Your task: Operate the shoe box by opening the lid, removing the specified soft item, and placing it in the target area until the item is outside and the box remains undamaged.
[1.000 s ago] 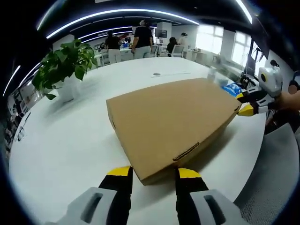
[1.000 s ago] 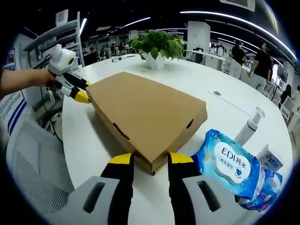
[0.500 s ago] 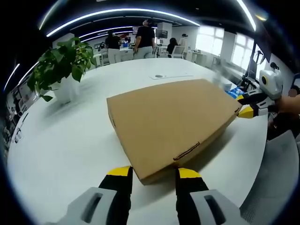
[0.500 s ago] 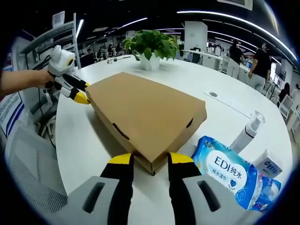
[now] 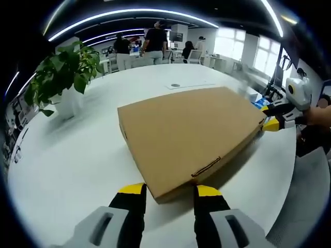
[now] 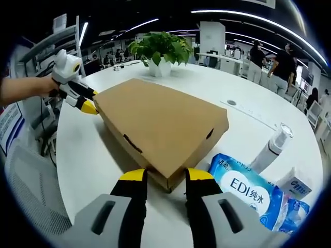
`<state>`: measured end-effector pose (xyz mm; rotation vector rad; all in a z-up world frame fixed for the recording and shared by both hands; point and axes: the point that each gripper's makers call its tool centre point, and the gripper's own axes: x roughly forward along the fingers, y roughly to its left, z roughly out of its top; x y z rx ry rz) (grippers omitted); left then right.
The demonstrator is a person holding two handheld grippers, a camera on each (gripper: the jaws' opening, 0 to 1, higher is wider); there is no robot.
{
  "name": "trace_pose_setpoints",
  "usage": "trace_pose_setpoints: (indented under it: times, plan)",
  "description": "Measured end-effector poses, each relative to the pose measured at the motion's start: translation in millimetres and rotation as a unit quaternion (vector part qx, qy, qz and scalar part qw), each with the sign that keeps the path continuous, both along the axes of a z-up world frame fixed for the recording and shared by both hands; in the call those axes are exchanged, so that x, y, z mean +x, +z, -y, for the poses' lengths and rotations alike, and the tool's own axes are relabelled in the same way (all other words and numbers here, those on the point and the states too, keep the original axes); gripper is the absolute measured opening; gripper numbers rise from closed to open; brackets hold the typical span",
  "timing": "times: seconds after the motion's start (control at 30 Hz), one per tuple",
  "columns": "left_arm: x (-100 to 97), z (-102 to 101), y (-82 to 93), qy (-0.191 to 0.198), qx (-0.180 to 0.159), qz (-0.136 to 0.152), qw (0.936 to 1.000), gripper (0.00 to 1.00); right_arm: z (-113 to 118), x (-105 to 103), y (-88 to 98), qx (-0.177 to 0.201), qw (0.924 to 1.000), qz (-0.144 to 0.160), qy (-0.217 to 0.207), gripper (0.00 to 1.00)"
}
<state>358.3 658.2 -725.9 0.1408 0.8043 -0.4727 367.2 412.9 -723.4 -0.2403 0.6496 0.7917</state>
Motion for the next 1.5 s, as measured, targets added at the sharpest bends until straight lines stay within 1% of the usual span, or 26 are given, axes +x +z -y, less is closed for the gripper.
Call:
trace_pose_setpoints:
  times: [0.27,0.3,0.37,0.4,0.47,0.53,0.6,0.77,0.87,1.0,1.1,1.3,1.43,1.5]
  plan:
    - [3.0,0.2,0.1,0.0,0.0,-0.002,1.0,0.37,1.2,2.9,-0.4,-0.004,1.0,0.001,0.003,0.27]
    - [2.4,-0.5,-0.6,0.003,-0.001,-0.006,1.0,0.37,1.6,2.8,-1.2,-0.009,0.9999,0.003,0.005,0.27]
    - [-0.4,-2.9,-5.2,0.005,0.009,-0.016,0.9998,0.35,2.6,2.9,-3.7,-0.019,0.9998,0.008,0.006,0.28]
    - [-1.8,-3.5,-7.0,0.005,0.013,-0.018,0.9997,0.35,2.7,2.2,-3.6,-0.019,0.9998,0.008,0.006,0.3]
    - [-5.5,-6.1,-9.5,0.007,0.022,-0.016,0.9996,0.4,4.1,0.9,-1.9,-0.018,0.9998,0.011,0.006,0.35]
    - [-10.2,-8.5,-10.3,0.01,0.022,-0.017,0.9996,0.44,6.8,0.2,0.3,-0.018,0.9997,0.013,0.004,0.36]
    - [-14.6,-8.7,-9.5,0.013,0.018,-0.017,0.9996,0.45,11.1,-0.6,2.2,-0.016,0.9998,0.014,0.001,0.36]
    - [-26.3,-9.0,-0.5,0.021,0.013,-0.002,0.9997,0.46,26.1,-2.7,12.7,-0.009,0.9996,0.023,-0.017,0.39]
    - [-33.4,-4.7,10.2,0.027,0.001,0.013,0.9996,0.48,37.9,-5.1,22.5,0.0,0.9989,0.032,-0.033,0.41]
    - [-41.2,0.7,23.5,0.031,-0.01,0.032,0.9989,0.53,50.2,-11.7,31.7,0.007,0.9982,0.041,-0.044,0.44]
    - [-47.7,5.8,33.0,0.034,-0.017,0.046,0.9982,0.58,60.3,-19.5,39.4,0.016,0.9973,0.049,-0.053,0.47]
    - [-60.9,18.9,49.5,0.027,-0.023,0.073,0.9967,0.64,81.5,-34.4,47.1,0.014,0.9955,0.061,-0.072,0.51]
    - [-69.8,25.4,56.7,0.023,-0.022,0.087,0.9957,0.68,96.0,-46.8,51.4,0.016,0.9939,0.066,-0.086,0.55]
    - [-76.4,29.6,59.0,0.015,-0.018,0.093,0.9953,0.7,103.3,-52.5,51.5,0.012,0.9934,0.068,-0.091,0.57]
